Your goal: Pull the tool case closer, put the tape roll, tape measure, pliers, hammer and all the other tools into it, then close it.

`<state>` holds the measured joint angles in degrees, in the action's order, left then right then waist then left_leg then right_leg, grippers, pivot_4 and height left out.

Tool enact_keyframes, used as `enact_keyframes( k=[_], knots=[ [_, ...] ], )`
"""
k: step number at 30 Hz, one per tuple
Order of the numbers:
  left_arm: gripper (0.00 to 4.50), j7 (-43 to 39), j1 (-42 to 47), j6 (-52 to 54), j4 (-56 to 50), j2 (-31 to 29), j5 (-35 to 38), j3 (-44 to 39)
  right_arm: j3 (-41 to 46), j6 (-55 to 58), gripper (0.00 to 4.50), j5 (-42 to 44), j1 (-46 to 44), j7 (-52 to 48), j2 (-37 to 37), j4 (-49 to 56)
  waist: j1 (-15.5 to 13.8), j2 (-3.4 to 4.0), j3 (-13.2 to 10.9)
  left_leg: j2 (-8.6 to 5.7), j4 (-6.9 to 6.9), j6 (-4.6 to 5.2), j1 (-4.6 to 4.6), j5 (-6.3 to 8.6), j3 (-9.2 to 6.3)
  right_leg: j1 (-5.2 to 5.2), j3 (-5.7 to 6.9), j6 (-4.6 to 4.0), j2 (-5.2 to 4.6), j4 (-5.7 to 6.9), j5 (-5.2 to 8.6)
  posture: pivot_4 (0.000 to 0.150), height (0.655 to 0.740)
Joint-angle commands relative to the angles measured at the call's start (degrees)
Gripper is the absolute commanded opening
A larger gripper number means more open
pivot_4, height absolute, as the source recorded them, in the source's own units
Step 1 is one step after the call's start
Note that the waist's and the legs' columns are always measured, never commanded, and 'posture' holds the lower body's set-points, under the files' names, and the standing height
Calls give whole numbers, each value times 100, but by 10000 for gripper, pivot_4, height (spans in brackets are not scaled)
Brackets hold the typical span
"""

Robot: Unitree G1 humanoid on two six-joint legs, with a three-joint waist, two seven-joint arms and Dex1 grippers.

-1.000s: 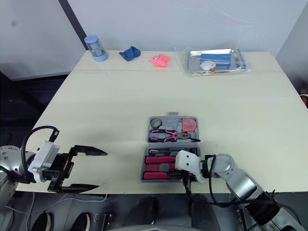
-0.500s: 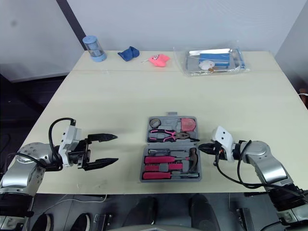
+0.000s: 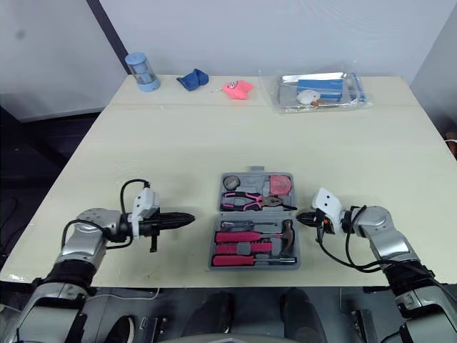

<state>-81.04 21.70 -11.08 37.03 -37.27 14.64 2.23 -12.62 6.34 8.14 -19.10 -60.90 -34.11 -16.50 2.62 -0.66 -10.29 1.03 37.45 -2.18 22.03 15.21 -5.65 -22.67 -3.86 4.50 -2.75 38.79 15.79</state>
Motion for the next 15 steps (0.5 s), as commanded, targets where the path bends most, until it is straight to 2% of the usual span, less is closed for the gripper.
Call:
enact_keyframes(
  k=[1,8,15],
  knots=[
    [474,44,191,-295,355,37,-285,83,40,-134,0,-55,-59,-39,35,-12,12,0,0,0,0,0,-1,0,0,0,0,0,0,1,0,1500,7400],
    [474,123,623,-575,1010,332,-697,292,25,-192,0,-177,-37,-20,56,4,9,-1,1,-1,1,0,-3,0,0,1,0,0,0,5,0,1500,7400],
    [474,182,903,-624,1202,577,-1060,562,46,-189,0,-209,-34,-31,48,48,-7,1,4,-2,2,0,-5,0,0,3,0,0,0,6,0,1500,7400]
  ],
)
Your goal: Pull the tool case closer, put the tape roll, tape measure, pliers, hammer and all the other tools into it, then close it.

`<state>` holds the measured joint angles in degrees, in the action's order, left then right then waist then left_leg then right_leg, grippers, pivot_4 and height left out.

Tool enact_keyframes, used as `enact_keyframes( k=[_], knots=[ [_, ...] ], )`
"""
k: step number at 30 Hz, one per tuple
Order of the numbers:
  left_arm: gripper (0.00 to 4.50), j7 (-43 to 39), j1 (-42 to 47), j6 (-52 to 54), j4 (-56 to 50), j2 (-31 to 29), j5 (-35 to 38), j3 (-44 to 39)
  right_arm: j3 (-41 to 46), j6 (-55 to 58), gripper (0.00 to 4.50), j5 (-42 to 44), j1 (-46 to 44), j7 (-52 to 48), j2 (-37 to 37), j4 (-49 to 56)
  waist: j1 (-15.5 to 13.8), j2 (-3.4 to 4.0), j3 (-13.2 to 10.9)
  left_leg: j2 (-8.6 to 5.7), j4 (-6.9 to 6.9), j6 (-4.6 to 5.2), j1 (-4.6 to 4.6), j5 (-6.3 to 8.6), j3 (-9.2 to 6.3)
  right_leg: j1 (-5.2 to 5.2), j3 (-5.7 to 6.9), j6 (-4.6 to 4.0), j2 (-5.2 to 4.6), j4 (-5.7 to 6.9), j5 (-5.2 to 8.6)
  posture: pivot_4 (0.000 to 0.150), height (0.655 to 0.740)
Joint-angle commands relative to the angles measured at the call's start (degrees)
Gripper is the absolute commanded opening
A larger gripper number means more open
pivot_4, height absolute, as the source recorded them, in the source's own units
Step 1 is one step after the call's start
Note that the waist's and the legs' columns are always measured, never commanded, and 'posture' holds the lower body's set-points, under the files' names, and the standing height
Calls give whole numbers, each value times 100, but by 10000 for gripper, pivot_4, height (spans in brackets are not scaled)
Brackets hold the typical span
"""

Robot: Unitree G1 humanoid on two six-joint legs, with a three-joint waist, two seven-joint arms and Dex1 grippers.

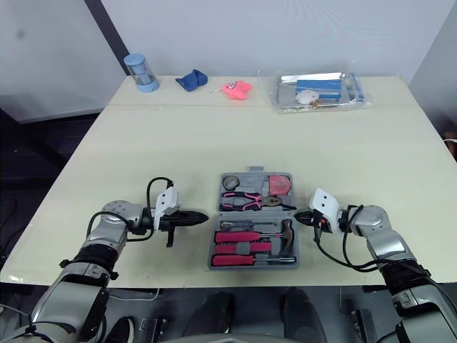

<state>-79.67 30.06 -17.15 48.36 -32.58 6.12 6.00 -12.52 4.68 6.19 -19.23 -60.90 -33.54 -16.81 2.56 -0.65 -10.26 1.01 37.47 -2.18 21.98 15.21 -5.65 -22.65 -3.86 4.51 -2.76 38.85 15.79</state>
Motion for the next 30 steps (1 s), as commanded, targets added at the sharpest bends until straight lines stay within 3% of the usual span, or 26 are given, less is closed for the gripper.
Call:
enact_keyframes(
  k=[1,10,30],
  knots=[
    [474,66,101,-45,102,140,-271,229,40,-15,0,-16,-32,-33,-9,91,-7,-1,1,0,1,0,0,0,0,1,0,0,0,0,0,1500,7400],
    [474,314,242,-30,326,519,-417,306,50,60,0,24,-56,-51,37,238,-26,5,7,-4,4,0,-2,0,-3,9,0,1,-2,0,0,1500,7400],
    [474,-86,-78,344,-298,787,-343,447,26,221,0,132,2,-247,22,499,-22,9,10,-6,5,0,-2,0,-4,11,0,1,-4,-2,0,1500,7400]
  ],
)
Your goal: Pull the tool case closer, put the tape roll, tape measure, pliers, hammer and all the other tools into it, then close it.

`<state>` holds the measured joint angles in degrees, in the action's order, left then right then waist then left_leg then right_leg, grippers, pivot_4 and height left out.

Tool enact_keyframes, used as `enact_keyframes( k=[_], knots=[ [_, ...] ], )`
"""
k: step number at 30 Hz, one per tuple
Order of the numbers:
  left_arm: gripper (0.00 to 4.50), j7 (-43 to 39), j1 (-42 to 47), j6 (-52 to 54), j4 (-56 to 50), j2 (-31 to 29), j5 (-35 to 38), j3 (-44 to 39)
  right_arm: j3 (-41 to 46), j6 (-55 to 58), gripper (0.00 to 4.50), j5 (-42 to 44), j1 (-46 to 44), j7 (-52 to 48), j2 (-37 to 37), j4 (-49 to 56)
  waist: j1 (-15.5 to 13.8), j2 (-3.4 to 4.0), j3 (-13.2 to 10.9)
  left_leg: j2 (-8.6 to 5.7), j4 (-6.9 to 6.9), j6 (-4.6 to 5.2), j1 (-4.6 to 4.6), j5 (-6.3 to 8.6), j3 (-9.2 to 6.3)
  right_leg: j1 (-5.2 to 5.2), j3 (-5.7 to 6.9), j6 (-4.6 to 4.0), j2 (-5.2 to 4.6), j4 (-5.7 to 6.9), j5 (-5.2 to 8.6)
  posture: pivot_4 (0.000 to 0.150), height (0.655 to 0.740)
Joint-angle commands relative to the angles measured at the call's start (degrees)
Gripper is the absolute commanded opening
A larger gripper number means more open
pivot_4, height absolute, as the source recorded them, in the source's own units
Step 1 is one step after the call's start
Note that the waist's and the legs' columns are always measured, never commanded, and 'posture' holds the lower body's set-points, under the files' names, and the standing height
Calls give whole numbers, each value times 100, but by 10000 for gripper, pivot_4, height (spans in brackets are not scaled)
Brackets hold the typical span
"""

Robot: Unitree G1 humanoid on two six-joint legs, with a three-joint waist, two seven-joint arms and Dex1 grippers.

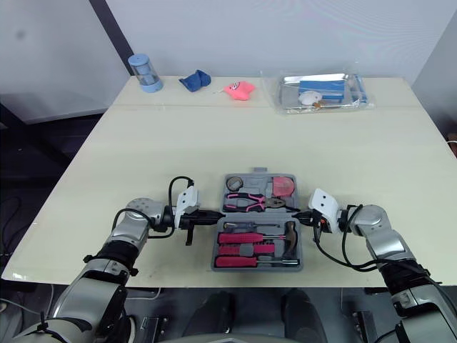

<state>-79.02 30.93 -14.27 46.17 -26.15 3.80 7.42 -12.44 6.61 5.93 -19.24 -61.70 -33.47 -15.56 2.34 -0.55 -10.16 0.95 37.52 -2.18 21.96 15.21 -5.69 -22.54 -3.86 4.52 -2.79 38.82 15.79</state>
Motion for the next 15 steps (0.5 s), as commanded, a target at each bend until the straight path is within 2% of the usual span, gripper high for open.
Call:
enact_keyframes(
  k=[1,15],
  knots=[
    [474,-168,-182,70,-108,141,-108,310,20,71,0,184,25,-202,2,421,0,0,0,0,0,0,0,0,0,0,0,0,0,0,0,1500,7400],
    [474,-342,-592,554,-1033,65,-12,453,58,388,0,222,320,-438,-264,771,5,0,0,0,0,0,1,0,-1,0,0,0,0,-1,0,1500,7400]
  ],
)
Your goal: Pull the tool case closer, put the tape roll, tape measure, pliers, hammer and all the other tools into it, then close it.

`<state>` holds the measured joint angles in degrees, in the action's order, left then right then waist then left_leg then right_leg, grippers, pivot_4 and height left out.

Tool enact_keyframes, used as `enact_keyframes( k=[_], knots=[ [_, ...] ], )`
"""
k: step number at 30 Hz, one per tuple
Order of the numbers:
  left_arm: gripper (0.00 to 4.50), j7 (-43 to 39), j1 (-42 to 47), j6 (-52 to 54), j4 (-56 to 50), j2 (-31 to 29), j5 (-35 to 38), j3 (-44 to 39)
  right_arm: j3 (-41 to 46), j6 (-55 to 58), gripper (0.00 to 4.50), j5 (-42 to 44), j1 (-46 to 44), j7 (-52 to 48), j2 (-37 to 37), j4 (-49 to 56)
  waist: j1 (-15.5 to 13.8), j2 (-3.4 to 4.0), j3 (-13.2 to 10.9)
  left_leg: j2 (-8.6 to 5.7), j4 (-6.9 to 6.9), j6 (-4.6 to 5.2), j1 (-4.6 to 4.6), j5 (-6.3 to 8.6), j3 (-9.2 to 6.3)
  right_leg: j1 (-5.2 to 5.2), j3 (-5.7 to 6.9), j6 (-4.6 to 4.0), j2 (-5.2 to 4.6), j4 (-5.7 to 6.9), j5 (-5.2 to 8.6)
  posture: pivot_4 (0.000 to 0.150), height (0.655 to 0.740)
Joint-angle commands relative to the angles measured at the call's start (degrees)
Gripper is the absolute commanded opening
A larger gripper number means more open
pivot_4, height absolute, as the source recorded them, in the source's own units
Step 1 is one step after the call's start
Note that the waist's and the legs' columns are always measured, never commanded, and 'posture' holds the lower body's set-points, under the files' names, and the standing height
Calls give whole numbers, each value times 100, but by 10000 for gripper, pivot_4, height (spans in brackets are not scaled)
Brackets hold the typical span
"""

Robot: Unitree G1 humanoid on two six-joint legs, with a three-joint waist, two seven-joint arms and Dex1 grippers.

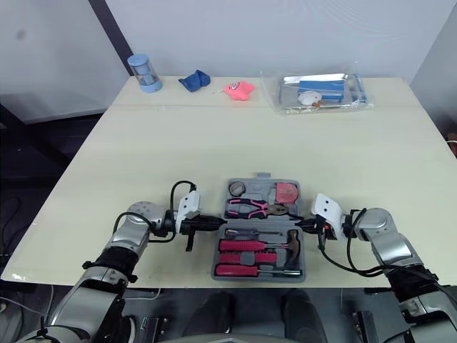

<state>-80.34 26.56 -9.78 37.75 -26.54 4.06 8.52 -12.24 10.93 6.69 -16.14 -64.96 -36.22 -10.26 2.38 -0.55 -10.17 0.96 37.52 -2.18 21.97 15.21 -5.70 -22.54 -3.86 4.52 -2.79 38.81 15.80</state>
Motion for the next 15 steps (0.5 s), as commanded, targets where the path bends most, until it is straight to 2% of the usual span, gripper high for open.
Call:
enact_keyframes(
  k=[1,15],
  knots=[
    [474,-206,-171,119,-217,94,-39,349,42,-45,0,143,13,-109,9,239,0,0,0,0,0,0,0,0,0,0,0,0,0,0,0,1500,7400],
    [474,-141,-165,78,-140,43,-68,364,16,142,0,180,141,-150,-16,430,-1,0,0,0,0,0,0,0,0,0,0,0,0,0,0,1500,7400]
  ],
)
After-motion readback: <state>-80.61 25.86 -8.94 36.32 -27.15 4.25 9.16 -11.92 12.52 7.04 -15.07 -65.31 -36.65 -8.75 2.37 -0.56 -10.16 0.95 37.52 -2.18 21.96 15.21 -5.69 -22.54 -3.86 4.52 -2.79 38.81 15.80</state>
